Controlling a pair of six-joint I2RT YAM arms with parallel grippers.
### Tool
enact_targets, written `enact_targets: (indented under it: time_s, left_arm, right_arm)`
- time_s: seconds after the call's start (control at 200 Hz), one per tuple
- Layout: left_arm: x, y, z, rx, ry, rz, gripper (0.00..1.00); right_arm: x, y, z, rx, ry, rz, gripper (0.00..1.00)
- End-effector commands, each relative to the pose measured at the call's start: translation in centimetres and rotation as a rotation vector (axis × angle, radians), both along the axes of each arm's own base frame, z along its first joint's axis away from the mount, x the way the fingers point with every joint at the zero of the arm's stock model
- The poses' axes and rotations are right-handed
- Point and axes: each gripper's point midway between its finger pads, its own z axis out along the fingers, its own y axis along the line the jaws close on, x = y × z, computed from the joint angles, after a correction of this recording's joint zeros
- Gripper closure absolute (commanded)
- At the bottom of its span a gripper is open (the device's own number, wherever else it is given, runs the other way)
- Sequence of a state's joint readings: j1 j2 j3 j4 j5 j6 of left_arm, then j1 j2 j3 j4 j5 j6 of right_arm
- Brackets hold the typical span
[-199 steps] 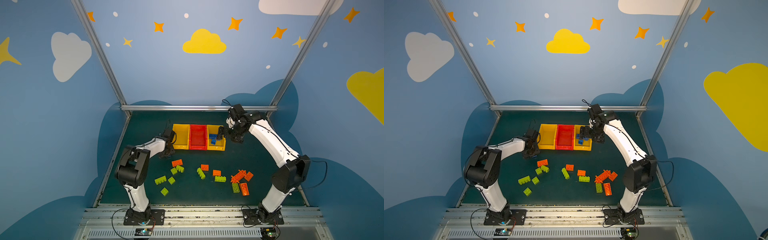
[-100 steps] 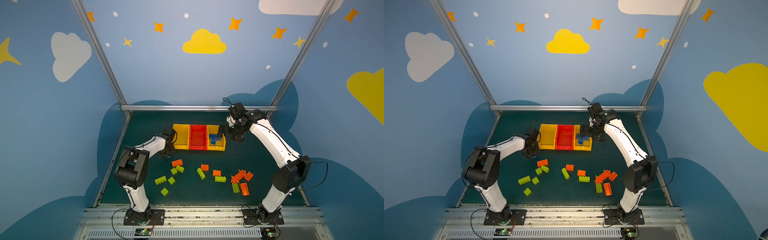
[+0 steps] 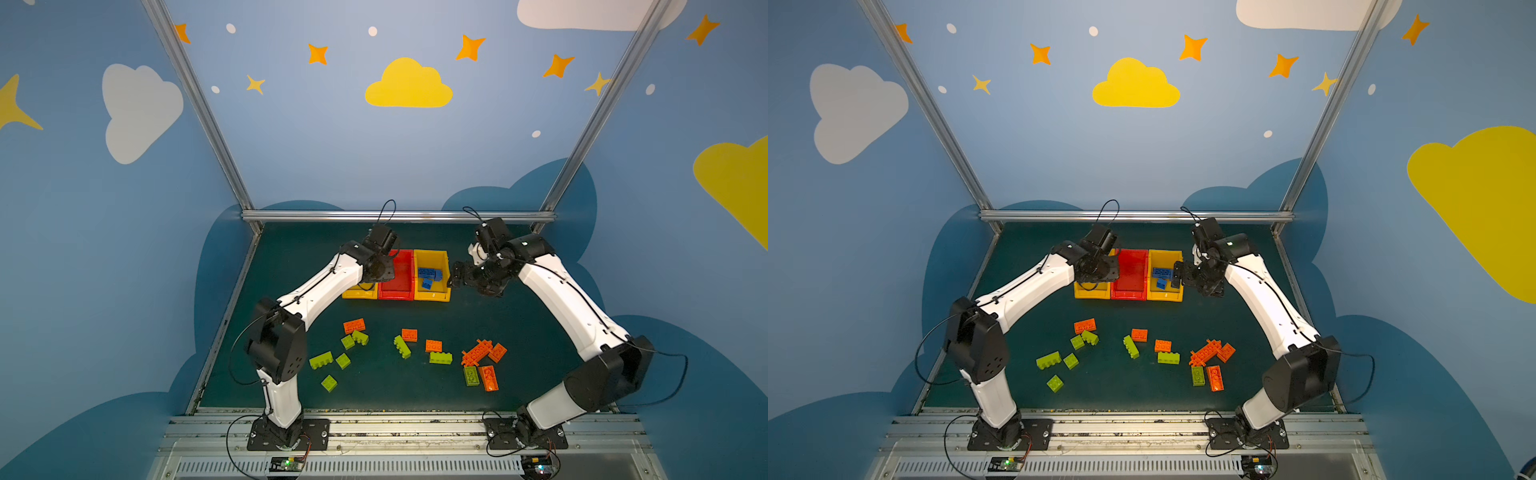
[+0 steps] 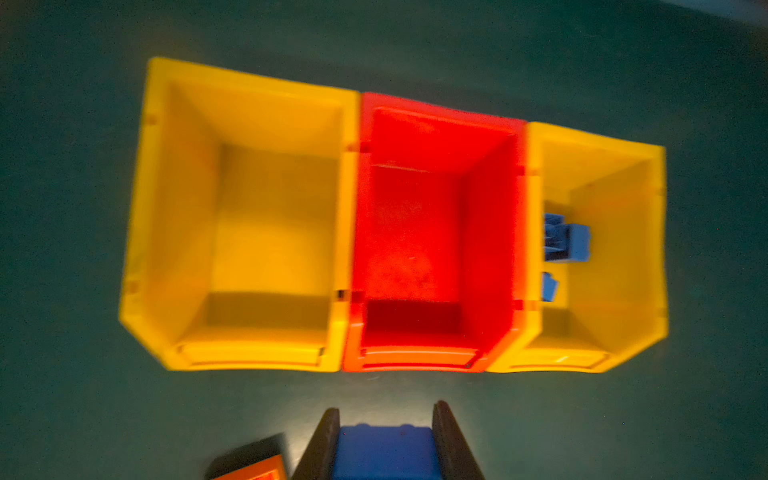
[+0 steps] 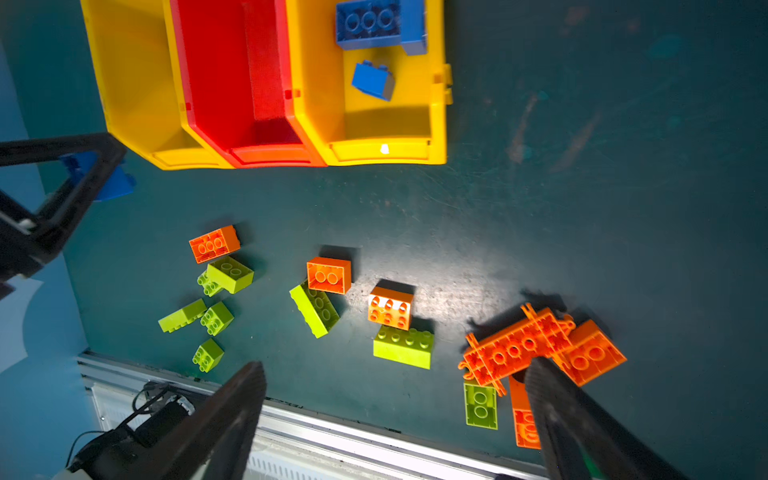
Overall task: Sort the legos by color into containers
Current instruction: 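Open the left gripper over the blue-filled yellow bin while the right arm withdraws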
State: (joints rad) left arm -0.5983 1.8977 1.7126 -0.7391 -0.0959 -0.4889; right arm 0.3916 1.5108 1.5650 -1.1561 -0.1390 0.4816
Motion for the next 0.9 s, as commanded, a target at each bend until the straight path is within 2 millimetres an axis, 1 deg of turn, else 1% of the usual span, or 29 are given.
enact_targets:
  time_s: [0.0, 0.01, 0.07, 0.095, 0.105, 0.11, 0.125, 0.145, 0.155, 0.175, 0.23, 0.3, 0.36, 0.45, 0.566, 0.586, 0.611, 0.661, 0.681, 0.721, 0.766, 0.896]
  left_arm:
    - [-0.2, -3.7, -1.5, 0.008, 0.044, -0.086, 0.78]
    - [-0.1, -4.1, -1.3, 0.003, 0.041, -0.093, 0.78]
    - [0.1, -6.4, -1.7, -0.007, 0.046, -0.138, 0.78]
    - [0.3, -7.4, -1.5, -0.012, 0.038, -0.157, 0.78]
    - [0.3, -7.6, -1.9, -0.007, 0.044, -0.162, 0.78]
    - [0.4, -7.8, -1.7, -0.011, 0.039, -0.165, 0.77]
    - [0.5, -8.5, -1.9, -0.012, 0.039, -0.176, 0.78]
    - [0.7, -9.0, -1.7, -0.015, 0.033, -0.186, 0.77]
    - [0.7, -9.3, -2.0, -0.013, 0.038, -0.19, 0.77]
    - [0.8, -10.0, -1.9, -0.019, 0.035, -0.202, 0.77]
    - [1.3, -11.4, -2.5, -0.023, 0.038, -0.221, 0.77]
    - [1.8, -12.5, -3.2, -0.025, 0.048, -0.231, 0.77]
    - [2.3, -13.4, -3.4, -0.032, 0.049, -0.234, 0.77]
    - [2.8, -14.2, -4.1, -0.038, 0.059, -0.234, 0.77]
    - [3.2, -14.6, -5.0, -0.045, 0.069, -0.226, 0.75]
    - [3.2, -14.7, -5.1, -0.049, 0.069, -0.224, 0.73]
    - [3.2, -14.8, -5.3, -0.052, 0.072, -0.225, 0.67]
    - [3.3, -14.9, -5.6, -0.056, 0.075, -0.224, 0.45]
    - [3.3, -15.0, -5.6, -0.059, 0.075, -0.224, 0.38]
    - [3.4, -15.1, -5.8, -0.065, 0.076, -0.225, 0.28]
    - [3.4, -15.3, -5.6, -0.077, 0.073, -0.226, 0.2]
    - [3.4, -15.5, -4.5, -0.106, 0.065, -0.204, 0.13]
  right_arm:
    - [-0.7, -2.4, 0.8, 0.004, -0.04, -0.057, 0.05]
    - [-0.7, -2.4, 0.8, 0.004, -0.041, -0.059, 0.05]
    - [-1.2, -3.7, 1.0, 0.006, -0.055, -0.084, 0.05]
    - [-1.4, -4.3, 1.2, 0.008, -0.063, -0.097, 0.05]
    - [-1.5, -4.4, 1.2, 0.007, -0.065, -0.1, 0.04]
    - [-1.5, -4.4, 1.2, 0.007, -0.065, -0.1, 0.04]
    - [-1.7, -4.7, 1.2, 0.006, -0.067, -0.105, 0.05]
    - [-1.8, -5.0, 1.2, 0.004, -0.071, -0.111, 0.05]
    - [-1.9, -5.2, 1.3, 0.004, -0.074, -0.114, 0.05]
    - [-2.1, -5.5, 1.3, 0.001, -0.08, -0.121, 0.05]
    - [-2.5, -6.2, 1.6, -0.002, -0.091, -0.131, 0.05]
    - [-3.1, -6.9, 1.7, -0.007, -0.094, -0.141, 0.05]
    - [-3.5, -7.5, 1.9, -0.013, -0.097, -0.148, 0.05]
    - [-4.2, -8.2, 2.0, -0.018, -0.101, -0.158, 0.04]
    - [-4.9, -8.9, 2.3, -0.02, -0.108, -0.17, 0.05]
    - [-5.0, -8.9, 2.3, -0.02, -0.108, -0.17, 0.05]
    - [-5.1, -9.0, 2.4, -0.019, -0.11, -0.17, 0.05]
    - [-5.3, -9.2, 2.4, -0.017, -0.11, -0.172, 0.05]
    - [-5.4, -9.3, 2.4, -0.017, -0.11, -0.173, 0.05]
    - [-5.6, -9.4, 2.4, -0.017, -0.109, -0.174, 0.04]
    - [-5.7, -9.4, 2.4, -0.014, -0.109, -0.171, 0.05]
    - [-6.0, -9.5, 2.2, -0.009, -0.106, -0.171, 0.05]
